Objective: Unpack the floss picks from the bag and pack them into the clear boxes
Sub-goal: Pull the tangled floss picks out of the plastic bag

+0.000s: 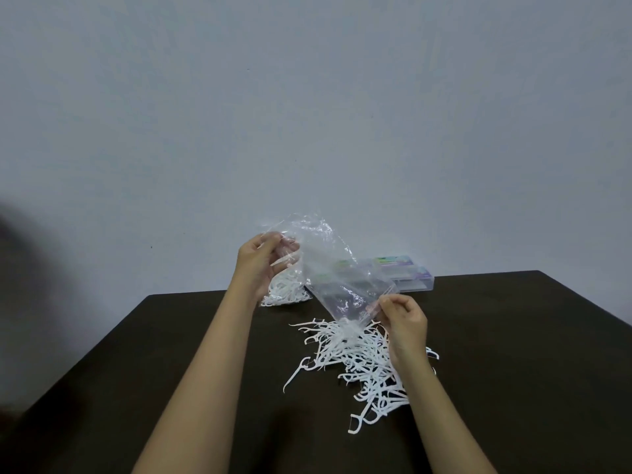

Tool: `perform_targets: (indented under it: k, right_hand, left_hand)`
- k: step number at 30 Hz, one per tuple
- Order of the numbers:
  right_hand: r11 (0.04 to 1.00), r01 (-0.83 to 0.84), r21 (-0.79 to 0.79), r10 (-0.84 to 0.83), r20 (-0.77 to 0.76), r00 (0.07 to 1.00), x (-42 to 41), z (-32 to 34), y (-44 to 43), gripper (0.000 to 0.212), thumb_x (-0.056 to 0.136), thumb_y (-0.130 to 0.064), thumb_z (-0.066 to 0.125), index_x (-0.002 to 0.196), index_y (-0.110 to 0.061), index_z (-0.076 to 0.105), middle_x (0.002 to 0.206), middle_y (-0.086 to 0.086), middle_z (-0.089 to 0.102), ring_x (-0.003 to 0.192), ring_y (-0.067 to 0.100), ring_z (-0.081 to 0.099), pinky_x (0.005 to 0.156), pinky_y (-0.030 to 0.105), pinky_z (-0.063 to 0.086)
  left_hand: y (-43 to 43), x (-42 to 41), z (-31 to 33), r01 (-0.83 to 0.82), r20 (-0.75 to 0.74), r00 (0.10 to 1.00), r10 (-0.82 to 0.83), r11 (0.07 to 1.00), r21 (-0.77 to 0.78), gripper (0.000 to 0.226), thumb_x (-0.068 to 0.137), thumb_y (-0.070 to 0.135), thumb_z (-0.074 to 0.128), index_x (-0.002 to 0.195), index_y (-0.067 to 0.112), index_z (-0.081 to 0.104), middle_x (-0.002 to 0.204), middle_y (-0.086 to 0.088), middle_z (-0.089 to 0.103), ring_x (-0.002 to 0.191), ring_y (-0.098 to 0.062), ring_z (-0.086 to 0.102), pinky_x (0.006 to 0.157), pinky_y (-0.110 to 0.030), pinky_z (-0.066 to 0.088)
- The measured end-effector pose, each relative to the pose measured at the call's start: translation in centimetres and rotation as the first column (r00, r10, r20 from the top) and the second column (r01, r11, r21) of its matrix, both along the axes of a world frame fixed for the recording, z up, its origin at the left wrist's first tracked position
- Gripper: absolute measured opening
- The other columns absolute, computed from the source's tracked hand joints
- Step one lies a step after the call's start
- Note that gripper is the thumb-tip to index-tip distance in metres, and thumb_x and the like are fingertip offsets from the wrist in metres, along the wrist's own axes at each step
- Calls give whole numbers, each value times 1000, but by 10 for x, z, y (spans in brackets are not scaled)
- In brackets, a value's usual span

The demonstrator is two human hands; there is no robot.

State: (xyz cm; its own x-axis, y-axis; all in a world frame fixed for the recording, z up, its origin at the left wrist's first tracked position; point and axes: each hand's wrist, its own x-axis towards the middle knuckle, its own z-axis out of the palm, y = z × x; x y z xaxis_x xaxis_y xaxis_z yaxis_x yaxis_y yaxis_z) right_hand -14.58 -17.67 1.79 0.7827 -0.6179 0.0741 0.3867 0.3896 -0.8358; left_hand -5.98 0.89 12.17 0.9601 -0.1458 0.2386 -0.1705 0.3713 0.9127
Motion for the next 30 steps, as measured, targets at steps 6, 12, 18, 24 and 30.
perform_targets:
  k: [6, 12, 18, 24, 30]
  right_hand:
    - [983, -54, -173, 37, -98, 995, -6, 0, 1, 30, 91, 2, 49, 117, -10, 58, 71, 3, 56, 65, 12, 53, 70, 26, 51]
    - [896, -317, -311, 260, -211, 942, -12, -1, -1, 64, 84, 2, 60, 137, -30, 41, 83, 12, 61, 77, 22, 56, 67, 33, 50]
    - [779, -562, -278, 480, -311, 820, -22, 5, -16, 85, 80, 14, 58, 142, -36, 28, 76, 9, 55, 48, 10, 54, 43, 20, 46]
    - [719, -648, -250, 562, -340, 754, -24, 6, -15, 83, 80, 17, 55, 141, -34, 31, 73, 10, 49, 45, 10, 49, 42, 19, 44]
    - [696, -558, -451, 422, -372, 827, -13, 7, 10, 81, 81, 15, 56, 143, -29, 29, 77, 9, 52, 57, 12, 47, 50, 18, 45]
  left_hand:
    - [43, -10, -19, 169, 41, 982, -184, 955, 243, 47, 89, -15, 43, 116, 23, 44, 99, -18, 63, 79, -20, 71, 65, -30, 59]
    - [69, -10, -27, 222, 18, 951, -308, 724, 653, 64, 78, -25, 43, 110, 28, 60, 129, 3, 51, 81, -16, 55, 59, -18, 48]
    - [83, -14, -47, 466, -231, 884, -406, 750, 469, 66, 84, -26, 39, 129, 22, 47, 136, 8, 39, 84, -14, 69, 69, -18, 56]
    - [101, -28, -68, 510, -270, 857, -439, 800, 316, 68, 81, -25, 42, 130, 21, 47, 144, -3, 38, 109, -22, 60, 80, -26, 56]
    - [119, -51, -90, 345, -266, 926, -266, 882, 321, 67, 81, -22, 46, 132, 22, 42, 135, -1, 42, 113, -30, 57, 79, -31, 57]
